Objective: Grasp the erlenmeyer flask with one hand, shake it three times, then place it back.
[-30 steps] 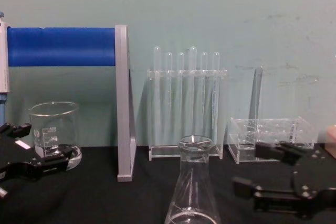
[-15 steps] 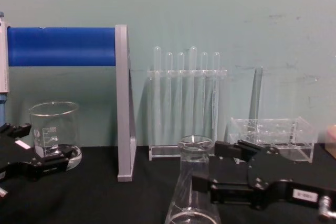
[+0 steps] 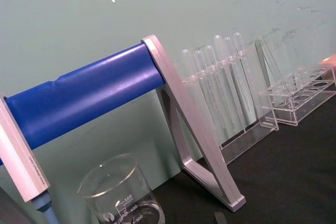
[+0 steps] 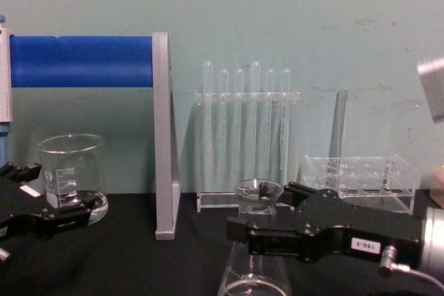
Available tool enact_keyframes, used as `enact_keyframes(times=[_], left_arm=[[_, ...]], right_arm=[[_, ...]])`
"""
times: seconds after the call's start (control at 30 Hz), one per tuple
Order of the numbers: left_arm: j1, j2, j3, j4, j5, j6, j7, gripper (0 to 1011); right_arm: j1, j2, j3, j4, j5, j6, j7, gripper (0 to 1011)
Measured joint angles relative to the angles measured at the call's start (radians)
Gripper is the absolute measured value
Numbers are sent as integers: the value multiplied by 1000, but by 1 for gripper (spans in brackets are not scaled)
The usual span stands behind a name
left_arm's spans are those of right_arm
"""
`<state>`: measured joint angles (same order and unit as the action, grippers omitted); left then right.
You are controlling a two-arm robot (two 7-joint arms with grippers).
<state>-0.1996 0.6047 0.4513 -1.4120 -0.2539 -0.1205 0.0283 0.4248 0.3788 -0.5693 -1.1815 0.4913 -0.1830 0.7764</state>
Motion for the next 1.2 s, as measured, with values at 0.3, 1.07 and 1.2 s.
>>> enact_keyframes(times=[0.3, 1.07, 1.2], left_arm=[[0, 0, 0, 0, 0, 0, 0, 1001], [0, 0, 0, 0, 0, 0, 0, 1001], [0, 0, 0, 0, 0, 0, 0, 1001]], right_arm=[[12, -8, -8, 13, 1, 6, 8, 1000], [12, 2, -10, 9, -3, 9, 5, 1000], [12, 2, -10, 8, -3, 9, 4, 1000]])
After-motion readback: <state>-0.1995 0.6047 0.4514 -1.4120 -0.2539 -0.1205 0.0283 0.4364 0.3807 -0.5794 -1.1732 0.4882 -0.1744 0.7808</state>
